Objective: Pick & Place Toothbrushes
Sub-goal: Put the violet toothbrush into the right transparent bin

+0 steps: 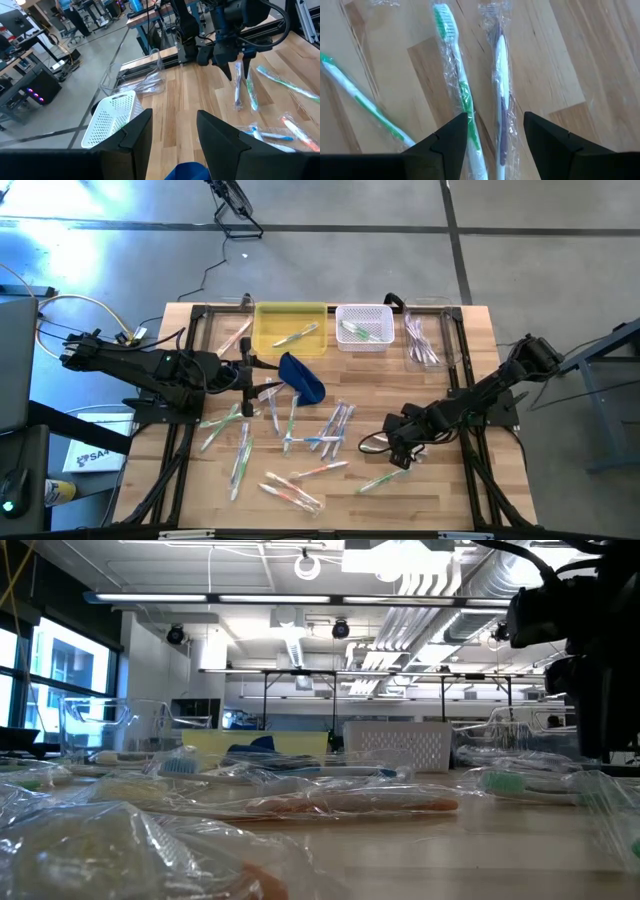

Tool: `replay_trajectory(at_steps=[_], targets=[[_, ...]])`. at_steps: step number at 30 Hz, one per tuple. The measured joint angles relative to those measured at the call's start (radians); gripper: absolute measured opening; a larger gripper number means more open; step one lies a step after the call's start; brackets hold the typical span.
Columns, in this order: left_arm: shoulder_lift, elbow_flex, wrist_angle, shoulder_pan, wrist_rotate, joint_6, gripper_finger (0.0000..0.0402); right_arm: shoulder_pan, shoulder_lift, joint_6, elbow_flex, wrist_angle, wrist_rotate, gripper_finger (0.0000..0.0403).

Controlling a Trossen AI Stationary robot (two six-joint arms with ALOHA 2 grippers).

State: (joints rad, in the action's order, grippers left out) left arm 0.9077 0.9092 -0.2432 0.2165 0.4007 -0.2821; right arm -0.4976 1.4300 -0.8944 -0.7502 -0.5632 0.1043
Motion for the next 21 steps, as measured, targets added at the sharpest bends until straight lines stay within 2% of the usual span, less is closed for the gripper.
replay_trajectory(at_steps=[21], targets=[[0.0, 0.0, -0.05, 0.0, 0.0, 0.0, 0.0149, 0.0, 0.0, -0.028, 0.0, 0.0, 0.002, 0.0188]])
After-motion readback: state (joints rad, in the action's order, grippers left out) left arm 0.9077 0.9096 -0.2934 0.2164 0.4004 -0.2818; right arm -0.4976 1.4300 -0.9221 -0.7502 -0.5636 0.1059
